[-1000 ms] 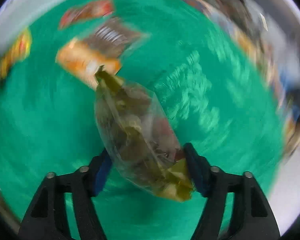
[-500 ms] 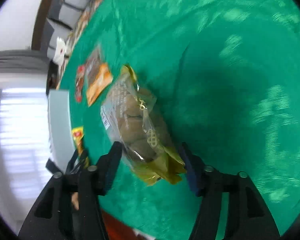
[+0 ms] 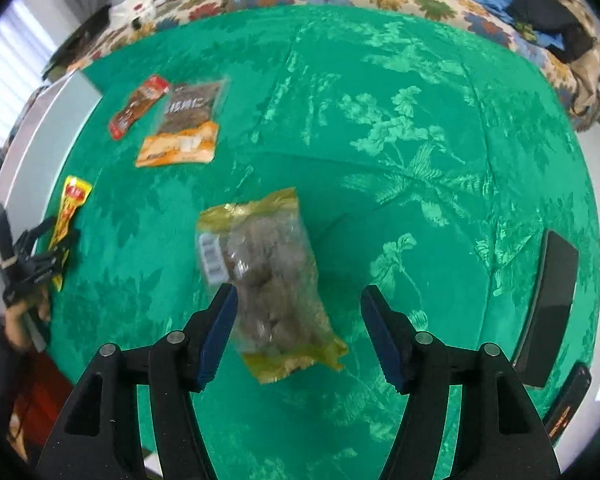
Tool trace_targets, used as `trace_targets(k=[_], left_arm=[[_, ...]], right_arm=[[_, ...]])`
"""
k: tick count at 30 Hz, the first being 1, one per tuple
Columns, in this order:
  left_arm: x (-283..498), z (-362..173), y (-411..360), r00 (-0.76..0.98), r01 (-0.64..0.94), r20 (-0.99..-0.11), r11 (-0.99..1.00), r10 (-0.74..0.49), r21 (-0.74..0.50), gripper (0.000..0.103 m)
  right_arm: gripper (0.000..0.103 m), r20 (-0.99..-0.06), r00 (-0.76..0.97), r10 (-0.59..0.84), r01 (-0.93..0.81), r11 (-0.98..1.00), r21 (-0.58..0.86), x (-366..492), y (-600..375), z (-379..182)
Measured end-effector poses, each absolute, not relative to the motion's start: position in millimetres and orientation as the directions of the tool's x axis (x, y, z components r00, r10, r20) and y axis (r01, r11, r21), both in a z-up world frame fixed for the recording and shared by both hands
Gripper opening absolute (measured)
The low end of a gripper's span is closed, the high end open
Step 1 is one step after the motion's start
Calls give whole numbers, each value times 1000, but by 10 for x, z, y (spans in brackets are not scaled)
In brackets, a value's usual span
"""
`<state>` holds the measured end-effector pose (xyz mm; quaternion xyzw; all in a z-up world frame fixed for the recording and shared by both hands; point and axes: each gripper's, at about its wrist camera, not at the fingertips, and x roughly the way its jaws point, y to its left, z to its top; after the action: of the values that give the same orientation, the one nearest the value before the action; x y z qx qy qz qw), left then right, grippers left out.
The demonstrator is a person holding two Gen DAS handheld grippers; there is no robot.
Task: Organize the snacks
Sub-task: 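Hold the yellow bag with left tool while right grasps clear bag of round snacks, then drop yellow bag into box with left tool while right drops round-snack bag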
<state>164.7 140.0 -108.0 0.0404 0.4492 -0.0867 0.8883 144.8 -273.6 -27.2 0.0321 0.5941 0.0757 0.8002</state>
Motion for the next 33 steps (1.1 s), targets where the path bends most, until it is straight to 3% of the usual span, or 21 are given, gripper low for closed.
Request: trace_targets(k=[8, 9, 10, 14, 21, 25, 27, 28, 30, 33], left_arm=[[1637, -1083, 1402, 582, 190, -805, 982, -118, -6, 103], [1635, -1084, 1402, 582, 190, -805, 982, -118, -6, 103], [1635, -1084, 1402, 582, 190, -805, 982, -118, -6, 103], [1631, -1084, 1402, 582, 190, -804, 982, -118, -7, 103], [1625, -1078, 1410, 575, 212, -808, 977, -127, -2, 103], [1707, -1044, 1425, 447, 298, -884, 954, -138, 1, 103], [1723, -1040, 1401, 409, 287, -904, 958, -121, 1, 103], [1732, -1031, 1368, 395, 284, -911, 959, -117, 0, 98], [1710, -954, 1313, 427, 295, -894, 955, -132, 0, 58], [1666, -880, 1287, 436, 293, -885, 956, -161, -30, 47]], right_arm=[[69, -951, 288, 116, -299, 954, 26, 1411, -2184, -515], [77, -953, 289, 85, -315, 949, -11, 1426, -2123, -607], [77, -950, 301, 82, -319, 947, -20, 1433, -2100, -660], [77, -965, 259, 45, -272, 962, -28, 1497, -2088, -972], [81, -942, 326, 80, -210, 978, 10, 1451, -2127, -1053], [80, -973, 229, 27, -184, 983, -16, 1571, -2162, -1036], [80, -964, 264, 20, -198, 980, -34, 1602, -2149, -906], [80, -958, 286, 23, -205, 978, -38, 1601, -2126, -869], [77, -957, 287, 37, -228, 973, -31, 1628, -2097, -853], [62, -959, 274, 64, -151, 988, 23, 1626, -2194, -800]])
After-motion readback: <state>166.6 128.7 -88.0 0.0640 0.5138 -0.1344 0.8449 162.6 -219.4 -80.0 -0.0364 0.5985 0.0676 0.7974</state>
